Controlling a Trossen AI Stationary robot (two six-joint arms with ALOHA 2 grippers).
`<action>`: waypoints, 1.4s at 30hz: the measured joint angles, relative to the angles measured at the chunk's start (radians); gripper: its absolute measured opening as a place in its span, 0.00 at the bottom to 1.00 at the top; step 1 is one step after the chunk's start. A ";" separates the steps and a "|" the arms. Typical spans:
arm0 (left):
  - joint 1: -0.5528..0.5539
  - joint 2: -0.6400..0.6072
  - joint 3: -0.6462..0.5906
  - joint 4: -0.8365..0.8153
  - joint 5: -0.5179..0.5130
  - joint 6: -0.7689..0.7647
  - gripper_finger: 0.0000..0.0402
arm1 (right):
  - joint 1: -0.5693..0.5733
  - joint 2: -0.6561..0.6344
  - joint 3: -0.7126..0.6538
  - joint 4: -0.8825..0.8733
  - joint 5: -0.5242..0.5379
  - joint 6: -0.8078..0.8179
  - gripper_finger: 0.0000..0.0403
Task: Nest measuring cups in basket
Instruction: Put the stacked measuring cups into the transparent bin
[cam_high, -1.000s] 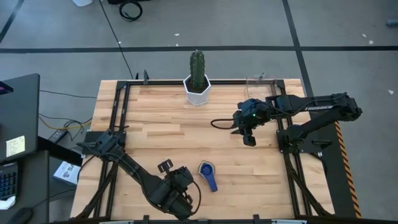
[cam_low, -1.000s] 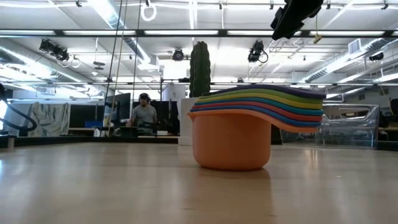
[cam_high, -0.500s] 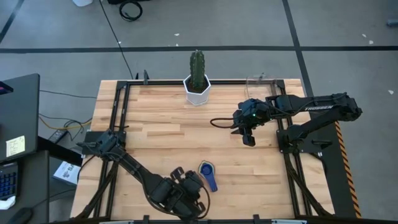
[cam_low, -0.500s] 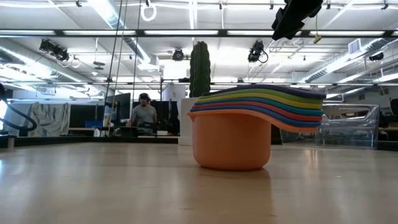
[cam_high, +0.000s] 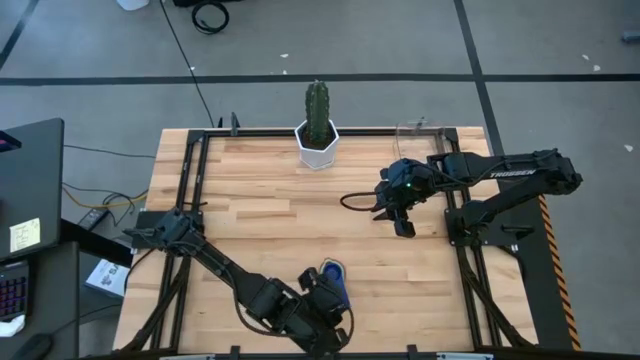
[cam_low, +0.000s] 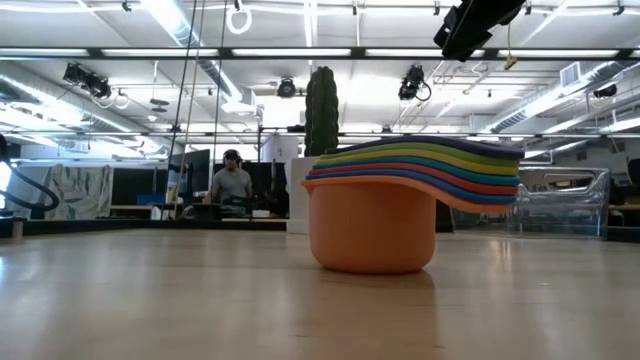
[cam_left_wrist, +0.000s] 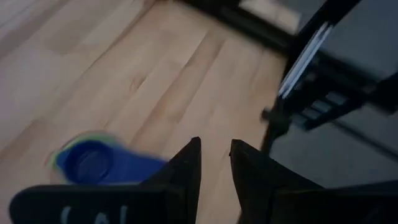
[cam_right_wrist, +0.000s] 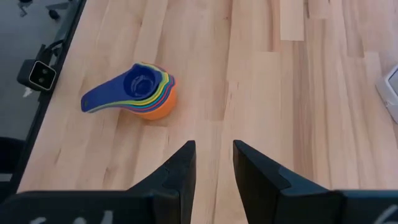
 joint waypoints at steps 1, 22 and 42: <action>0.006 0.000 0.000 0.022 0.000 0.016 0.23 | 0.000 0.000 0.000 0.000 0.000 -0.001 0.28; 0.107 0.004 -0.011 -0.695 -0.108 -0.266 0.23 | 0.000 0.000 0.000 -0.031 0.005 -0.001 0.28; 0.173 -0.002 -0.264 -0.695 -0.194 -0.176 0.23 | 0.000 0.000 0.000 -0.028 0.016 0.062 0.28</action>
